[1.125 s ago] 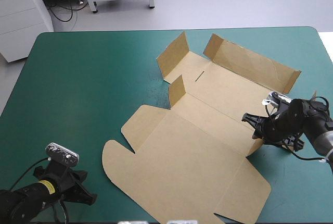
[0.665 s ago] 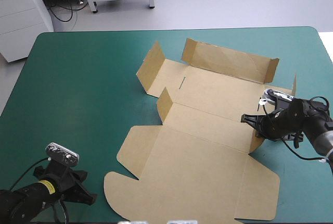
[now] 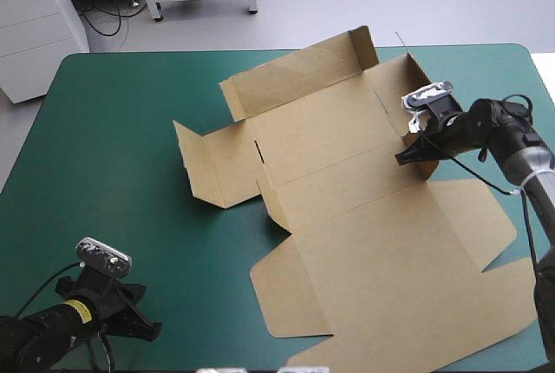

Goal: Fold the box

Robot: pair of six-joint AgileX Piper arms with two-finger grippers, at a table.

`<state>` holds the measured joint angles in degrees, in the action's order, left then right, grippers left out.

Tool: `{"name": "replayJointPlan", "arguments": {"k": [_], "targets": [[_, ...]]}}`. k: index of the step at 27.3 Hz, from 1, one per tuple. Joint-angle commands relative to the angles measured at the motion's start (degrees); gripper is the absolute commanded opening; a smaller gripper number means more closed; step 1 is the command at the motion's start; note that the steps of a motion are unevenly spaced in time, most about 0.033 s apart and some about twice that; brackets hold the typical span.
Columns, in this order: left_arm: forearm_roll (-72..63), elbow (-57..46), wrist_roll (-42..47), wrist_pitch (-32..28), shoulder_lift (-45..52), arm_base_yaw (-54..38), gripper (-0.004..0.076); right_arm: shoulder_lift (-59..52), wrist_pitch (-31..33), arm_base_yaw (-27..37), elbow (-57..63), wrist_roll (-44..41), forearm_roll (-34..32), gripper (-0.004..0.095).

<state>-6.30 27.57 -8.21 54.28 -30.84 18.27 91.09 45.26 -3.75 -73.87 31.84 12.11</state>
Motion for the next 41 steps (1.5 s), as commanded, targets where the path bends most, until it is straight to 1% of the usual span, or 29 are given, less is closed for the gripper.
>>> {"name": "replayJointPlan", "arguments": {"k": [1, 3, 5, 6, 8, 10, 12, 17, 22, 27, 32, 35, 37, 38, 40, 41], "targets": [[-0.8, 1.5, 0.3, -2.5, -0.3, 0.2, -0.0032, 1.3, -0.4, -0.1, -7.6, 7.7, 1.7, -0.0023], [-0.8, 1.5, 0.3, -2.5, -0.3, 0.2, -0.0032, 3.8, 2.2, -0.6, -12.0, 13.2, 3.3, -0.0023], [-0.8, 1.5, 0.3, -2.5, -0.3, 0.2, -0.0032, 5.4, 4.3, -2.2, -15.2, 20.3, 3.2, -0.0023], [-0.8, 1.5, 0.3, -2.5, -0.3, 0.2, -0.0032, 6.0, 4.6, -3.7, -16.4, 26.8, 3.2, -0.0023], [-0.8, 1.5, 0.3, -2.5, -0.3, 0.2, -0.0032, 6.7, 3.9, -6.3, -17.5, 36.3, 3.2, -0.0023], [-0.8, 1.5, 0.3, -2.5, -0.3, 0.2, -0.0032, 7.4, 2.0, -8.3, -17.9, 40.8, 3.2, -0.0023], [-0.8, 1.5, 0.3, -2.5, -0.3, 0.2, -0.0032, 7.7, -0.6, -10.2, -18.0, 42.6, 3.3, -0.0023], [-0.8, 1.5, 0.3, -2.4, -0.3, 0.2, -0.0032, 8.8, -8.1, -14.6, -18.0, 43.1, 3.8, -0.0023], [-0.8, 1.5, 0.3, -2.5, -0.3, 0.2, -0.0032, 9.9, -14.3, -19.4, -18.0, 47.9, 6.7, -0.0023], [-0.8, 1.5, 0.3, -2.4, -0.3, 0.2, -0.0032, 11.8, -17.0, -23.1, -18.0, 48.4, 6.7, -0.0023], [-0.7, 1.5, 0.3, -2.4, -0.3, 0.2, -0.0032, 13.4, -16.7, -23.6, -18.0, 48.4, 6.5, -0.0023], [-0.6, 1.5, 0.3, -2.4, -0.3, 0.2, -0.0032, 13.8, -16.5, -23.6, -18.0, 48.4, 6.4, -0.0006], [-0.3, 1.5, 0.3, -2.5, -0.3, 0.2, -0.0032, 13.8, -16.5, -23.6, -18.0, 48.4, 6.4, 0.0051], [-0.3, 1.5, 0.3, -2.6, -0.3, 0.2, -0.0032, 13.8, -16.5, -23.6, -18.0, 48.4, 6.2, 0.0109], [0.0, 1.5, 0.3, -2.6, -0.3, 0.2, -0.0032, 13.8, -16.5, -23.6, -18.0, 48.4, 6.1, 0.0276], [0.1, 1.5, 0.3, -2.6, -0.3, 0.2, -0.0032, 13.8, -16.5, -23.6, -18.0, 48.4, 6.1, 0.0398]]}}
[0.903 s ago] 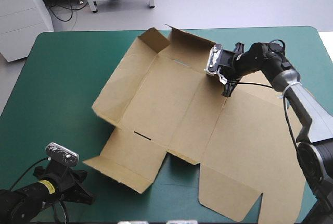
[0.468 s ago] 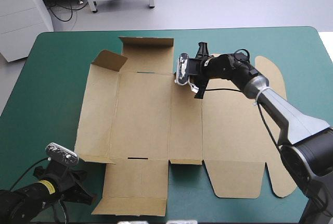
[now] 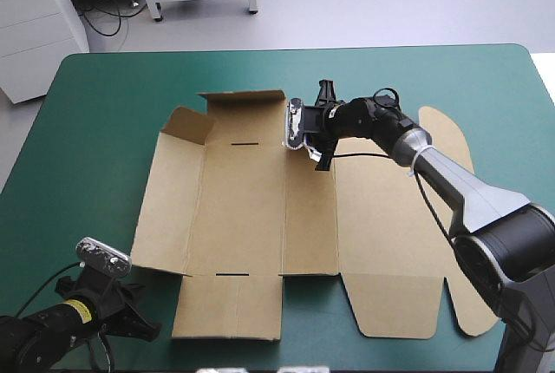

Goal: Fold the box

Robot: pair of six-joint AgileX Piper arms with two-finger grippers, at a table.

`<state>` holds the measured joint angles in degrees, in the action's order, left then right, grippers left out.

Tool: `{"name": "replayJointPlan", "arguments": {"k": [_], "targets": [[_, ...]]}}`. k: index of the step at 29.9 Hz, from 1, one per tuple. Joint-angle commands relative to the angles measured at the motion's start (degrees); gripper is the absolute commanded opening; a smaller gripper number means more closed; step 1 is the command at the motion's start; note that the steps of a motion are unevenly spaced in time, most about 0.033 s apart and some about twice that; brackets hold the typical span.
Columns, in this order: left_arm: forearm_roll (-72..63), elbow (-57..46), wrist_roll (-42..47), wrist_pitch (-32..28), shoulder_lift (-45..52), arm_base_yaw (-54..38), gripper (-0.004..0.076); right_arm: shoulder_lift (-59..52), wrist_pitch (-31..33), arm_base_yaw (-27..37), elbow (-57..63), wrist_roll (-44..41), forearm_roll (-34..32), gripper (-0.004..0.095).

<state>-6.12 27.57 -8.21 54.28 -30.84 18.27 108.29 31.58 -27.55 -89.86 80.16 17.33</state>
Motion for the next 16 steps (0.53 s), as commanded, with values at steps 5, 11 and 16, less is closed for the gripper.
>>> {"name": "replayJointPlan", "arguments": {"k": [5, 11, 16], "targets": [[0.0, 1.5, 0.3, -2.6, -0.3, 0.2, -0.0032, -3.4, -3.5, 0.2, -2.0, 0.1, 0.9, 0.0839], [0.0, 1.5, 0.3, -2.6, -0.3, 0.2, -0.0032, -4.3, -3.3, 0.2, -2.0, -1.6, 0.9, 0.0854], [0.0, 1.5, 0.3, -2.6, -0.3, 0.2, -0.0032, -7.0, -2.4, 0.2, -2.0, -4.6, 0.4, 0.0817]]}}
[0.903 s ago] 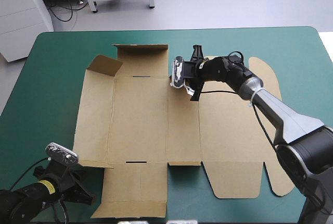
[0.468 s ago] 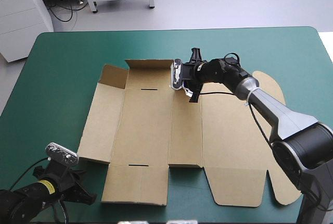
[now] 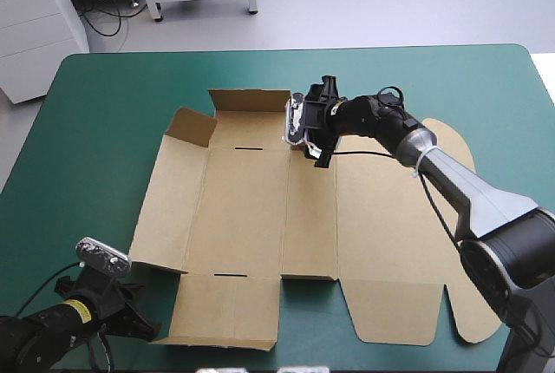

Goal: Fold the box

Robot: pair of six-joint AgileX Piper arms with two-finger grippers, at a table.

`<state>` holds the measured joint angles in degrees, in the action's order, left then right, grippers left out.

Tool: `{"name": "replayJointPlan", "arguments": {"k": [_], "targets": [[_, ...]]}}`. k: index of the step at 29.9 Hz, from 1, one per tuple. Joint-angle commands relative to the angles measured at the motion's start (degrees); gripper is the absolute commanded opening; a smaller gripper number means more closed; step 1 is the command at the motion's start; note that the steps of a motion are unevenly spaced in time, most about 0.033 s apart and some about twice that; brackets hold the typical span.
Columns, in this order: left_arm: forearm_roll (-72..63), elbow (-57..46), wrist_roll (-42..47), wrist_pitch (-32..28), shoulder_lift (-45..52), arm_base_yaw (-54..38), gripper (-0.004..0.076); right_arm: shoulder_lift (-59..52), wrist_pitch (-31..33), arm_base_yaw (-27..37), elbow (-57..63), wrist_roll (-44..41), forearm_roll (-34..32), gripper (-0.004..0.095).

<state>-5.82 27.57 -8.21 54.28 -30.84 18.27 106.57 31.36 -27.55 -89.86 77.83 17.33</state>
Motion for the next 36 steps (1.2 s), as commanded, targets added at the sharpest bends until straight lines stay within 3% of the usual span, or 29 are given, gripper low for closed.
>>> {"name": "replayJointPlan", "arguments": {"k": [1, 5, 9, 16, 21, 25, 29, 36], "targets": [[-0.3, 1.5, 0.3, -2.6, -0.3, 0.2, -0.0032, -6.1, -2.2, 0.2, -2.0, -4.1, 0.3, 0.0805], [-0.3, 1.5, 0.3, -2.6, -0.3, 0.2, -0.0032, -10.2, -2.0, 0.2, -2.0, -14.6, -3.3, 0.0754], [-0.3, 1.5, 0.3, -2.5, -0.3, 0.2, -0.0032, -15.7, -0.4, 0.2, -2.0, -32.3, -13.4, 0.0656], [-0.4, 1.5, 0.3, -2.4, -0.3, 0.2, -0.0032, -24.3, 12.2, 0.3, -2.0, -53.7, -30.3, 0.0265], [-0.7, 1.9, 0.3, -0.7, -0.3, 0.2, -0.0032, -28.8, 24.4, 0.3, -1.8, -62.7, -36.1, -0.0014], [-0.7, 5.2, 0.3, 6.8, -0.3, 0.2, -0.0032, -31.2, 32.7, 0.3, -1.8, -65.9, -39.3, -0.0022], [-0.2, 12.5, 0.3, 13.4, -0.3, 0.2, -0.0032, -33.6, 36.9, 0.3, -1.8, -69.5, -42.3, -0.0022], [2.6, 25.2, 0.2, 11.5, -0.4, 0.2, -0.0032, -39.4, 37.9, 0.3, 0.8, -76.7, -44.1, -0.0022]]}}
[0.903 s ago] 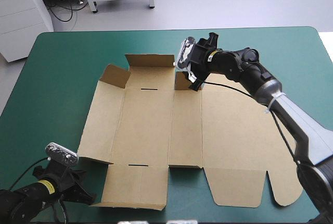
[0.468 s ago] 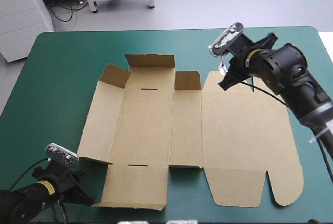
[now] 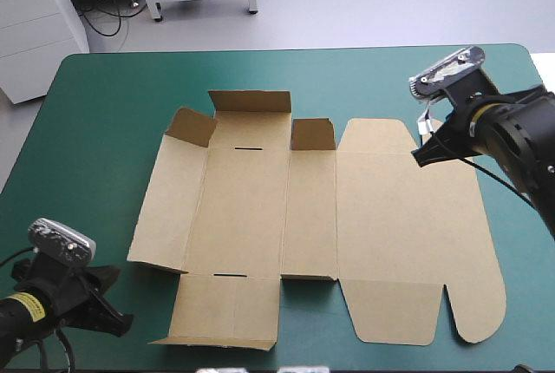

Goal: Fold the box

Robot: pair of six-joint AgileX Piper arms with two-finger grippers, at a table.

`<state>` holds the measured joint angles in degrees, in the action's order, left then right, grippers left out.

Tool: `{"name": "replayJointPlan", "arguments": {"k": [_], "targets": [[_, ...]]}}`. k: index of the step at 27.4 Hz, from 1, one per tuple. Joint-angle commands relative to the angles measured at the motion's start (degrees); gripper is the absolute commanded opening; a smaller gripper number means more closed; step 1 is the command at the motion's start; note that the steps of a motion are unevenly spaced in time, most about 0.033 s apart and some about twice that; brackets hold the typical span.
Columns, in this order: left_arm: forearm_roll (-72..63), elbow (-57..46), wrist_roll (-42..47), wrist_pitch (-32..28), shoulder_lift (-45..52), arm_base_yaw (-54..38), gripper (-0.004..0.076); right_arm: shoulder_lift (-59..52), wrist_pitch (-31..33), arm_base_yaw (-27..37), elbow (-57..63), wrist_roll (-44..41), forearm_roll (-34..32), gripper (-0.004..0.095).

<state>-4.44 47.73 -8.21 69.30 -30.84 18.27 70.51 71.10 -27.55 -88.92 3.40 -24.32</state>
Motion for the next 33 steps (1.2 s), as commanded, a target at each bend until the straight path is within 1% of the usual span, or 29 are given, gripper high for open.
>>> {"name": "replayJointPlan", "arguments": {"k": [1, 4, 8, 17, 20, 27, 29, 31, 32, 33], "targets": [[2.7, 6.7, 0.2, -4.0, -0.6, 0.2, -0.0032, -4.4, -1.8, 0.3, 0.7, -3.1, -2.4, -0.0022], [5.5, 9.2, 0.6, -4.0, -1.7, 0.2, -0.0032, -7.0, -1.8, 0.3, 3.5, -4.6, -2.4, -0.0022], [6.0, 11.5, 1.2, -4.1, -5.0, 0.2, -0.0032, -11.0, -1.8, 0.3, 8.7, -7.1, -2.4, -0.0023], [5.8, 15.6, 0.9, -6.3, -19.5, 0.2, -0.0032, -22.0, -1.8, 0.3, 21.6, -12.0, -0.2, -0.0023], [5.8, 17.2, 0.9, -7.0, -24.2, 0.2, -0.0032, -25.7, -1.8, 0.3, 25.1, -12.3, 0.7, -0.0023], [5.7, 21.4, 0.9, -7.9, -32.5, 0.2, -0.0031, -33.5, -2.0, 0.3, 31.5, -15.9, 1.9, -0.0023], [5.5, 23.5, 0.9, -8.2, -34.9, 0.2, -0.0003, -36.4, -2.0, 0.3, 33.6, -17.2, 1.9, -0.0023], [4.4, 25.1, 0.9, -8.8, -36.4, 0.2, 0.0071, -38.6, -2.0, 0.3, 35.3, -17.7, 1.9, -0.0023], [3.4, 26.1, 0.6, -9.0, -37.3, 0.2, 0.0155, -39.8, -1.9, 0.3, 36.0, -18.1, 2.0, -0.0023], [3.1, 26.5, 0.5, -9.1, -37.4, 0.2, 0.0193, -40.2, -1.9, 0.3, 36.5, -18.3, 2.0, -0.0023]]}}
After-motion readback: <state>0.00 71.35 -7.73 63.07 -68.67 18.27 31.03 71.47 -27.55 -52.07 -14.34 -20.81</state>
